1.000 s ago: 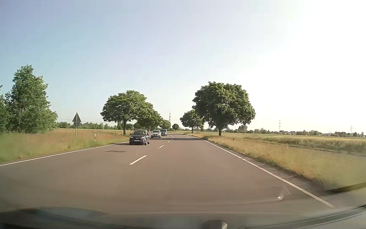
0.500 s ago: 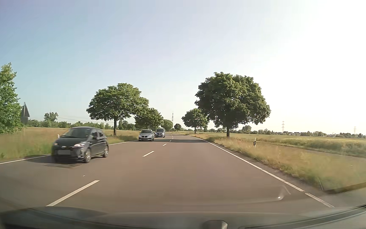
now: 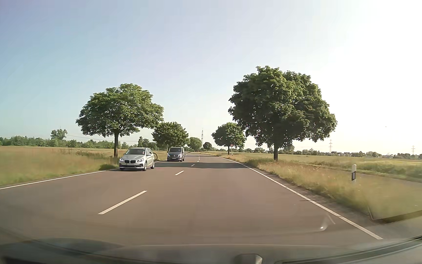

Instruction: Follow the waypoints while adhering to traffic rules and regulations

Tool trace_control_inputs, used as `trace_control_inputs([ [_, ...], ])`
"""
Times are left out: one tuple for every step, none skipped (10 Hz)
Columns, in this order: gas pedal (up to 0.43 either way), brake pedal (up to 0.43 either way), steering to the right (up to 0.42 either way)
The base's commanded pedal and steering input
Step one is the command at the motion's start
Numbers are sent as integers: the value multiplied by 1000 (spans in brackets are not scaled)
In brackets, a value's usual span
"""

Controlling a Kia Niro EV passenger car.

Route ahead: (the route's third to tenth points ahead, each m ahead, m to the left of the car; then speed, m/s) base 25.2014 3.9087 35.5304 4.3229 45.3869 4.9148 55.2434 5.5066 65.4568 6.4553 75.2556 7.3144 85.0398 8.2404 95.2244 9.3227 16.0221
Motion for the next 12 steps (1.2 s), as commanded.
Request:
trace_control_inputs([
  [197, 30, -8],
  [197, 30, -9],
  [197, 30, -9],
  [197, 30, -9],
  [197, 30, -7],
  [197, 30, -6],
  [197, 30, -6],
  [197, 30, -6],
  [197, 30, -6],
  [197, 30, -6],
  [197, 30, -6],
  [197, 30, -6],
])
